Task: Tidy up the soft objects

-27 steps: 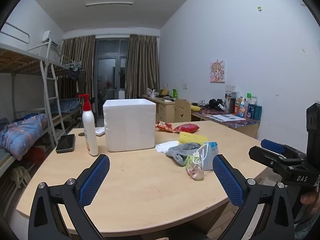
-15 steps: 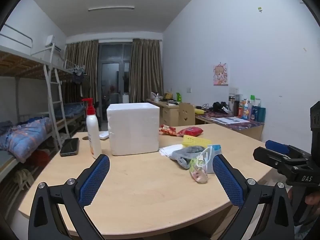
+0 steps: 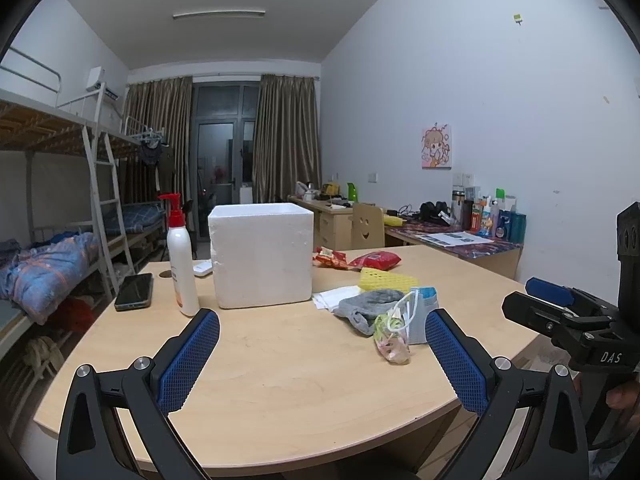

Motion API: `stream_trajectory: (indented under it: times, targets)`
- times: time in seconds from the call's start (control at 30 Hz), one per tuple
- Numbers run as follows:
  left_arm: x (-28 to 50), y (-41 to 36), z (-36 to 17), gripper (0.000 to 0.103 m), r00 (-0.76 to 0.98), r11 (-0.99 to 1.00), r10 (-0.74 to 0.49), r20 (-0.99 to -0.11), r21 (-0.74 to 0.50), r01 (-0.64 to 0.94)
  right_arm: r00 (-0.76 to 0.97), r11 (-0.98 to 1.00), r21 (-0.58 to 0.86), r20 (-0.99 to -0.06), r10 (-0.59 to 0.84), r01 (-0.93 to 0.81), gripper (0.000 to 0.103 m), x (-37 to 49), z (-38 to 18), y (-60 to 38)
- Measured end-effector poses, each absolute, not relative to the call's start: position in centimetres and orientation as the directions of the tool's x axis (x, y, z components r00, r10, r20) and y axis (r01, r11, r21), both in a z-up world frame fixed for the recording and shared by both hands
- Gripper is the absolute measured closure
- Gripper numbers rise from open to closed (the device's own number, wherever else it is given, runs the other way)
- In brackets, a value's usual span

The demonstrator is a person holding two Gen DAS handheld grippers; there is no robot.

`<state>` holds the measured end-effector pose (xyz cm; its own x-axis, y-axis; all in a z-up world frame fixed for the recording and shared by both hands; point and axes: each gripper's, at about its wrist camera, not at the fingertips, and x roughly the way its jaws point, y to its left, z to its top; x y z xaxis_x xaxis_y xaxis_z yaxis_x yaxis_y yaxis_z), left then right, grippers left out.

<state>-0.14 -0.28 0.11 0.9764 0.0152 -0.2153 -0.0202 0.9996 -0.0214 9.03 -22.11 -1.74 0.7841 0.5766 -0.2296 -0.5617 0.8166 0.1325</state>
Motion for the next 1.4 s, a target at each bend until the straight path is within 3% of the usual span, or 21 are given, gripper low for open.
stream_trajectory:
  times: [1.4]
  targets:
    - [0.3,-0.09,-0.16,0.0,0.971,0.998,0.047,-0.234,-0.019,-0.052,0.785,0.819,0.131,-0.234,0.573,-0.559,0.0,9.04,-1.85,-22.09]
